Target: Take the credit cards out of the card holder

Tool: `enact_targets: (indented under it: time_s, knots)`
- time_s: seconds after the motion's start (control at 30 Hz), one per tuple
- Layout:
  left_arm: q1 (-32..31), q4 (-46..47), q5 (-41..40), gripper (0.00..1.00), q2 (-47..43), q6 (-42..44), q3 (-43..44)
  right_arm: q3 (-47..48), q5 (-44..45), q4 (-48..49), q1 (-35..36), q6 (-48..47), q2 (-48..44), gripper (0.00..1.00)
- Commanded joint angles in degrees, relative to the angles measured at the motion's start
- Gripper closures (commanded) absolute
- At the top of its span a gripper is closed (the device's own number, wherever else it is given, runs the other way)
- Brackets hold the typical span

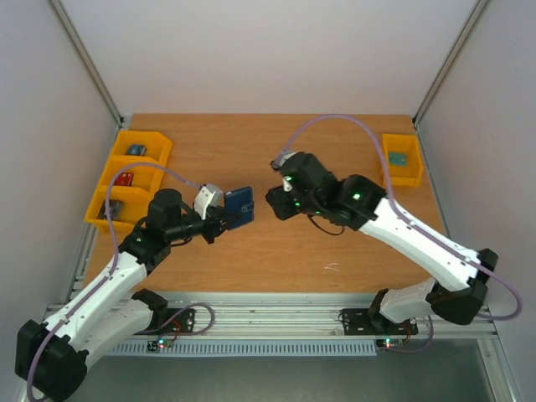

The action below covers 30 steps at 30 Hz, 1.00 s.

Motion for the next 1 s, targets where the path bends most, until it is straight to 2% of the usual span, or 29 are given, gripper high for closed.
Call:
enact_targets:
  time_s: [0.0,0.13,0.3,0.63,0.77,0.97]
  knots:
    - [-0.2,2.7,-6.4,1.0,0.2,-3.1,0.8,4.3,11.3,-2.4,5.3,9.5,7.9,0.55]
    - [-0.3,2.9,-7.3,1.0,0.7,-3.7,1.2,8.6,9.2,0.3,7.8,11.4,14.1,0.54]
    - [-0.3,4.5,-6.1,1.0,0.9,-4.6,0.9,8.6,5.7,5.3,7.8,11.9,16.8,0.54]
    - [-0.3,6.6,-6.2,1.0,0.8,-5.7,0.9,8.7,4.8,5.7,7.8,14.6,20.5,0.57]
    - [-0.3,7.2,-5.5,1.0,1.0,-6.3,0.8,8.8,7.1,4.3,7.7,15.2,21.5,0.61]
    - [-0.3,10.0,-4.2,1.0,1.3,-6.4,1.2,8.7,12.3,2.7,7.6,15.5,21.7,0.74]
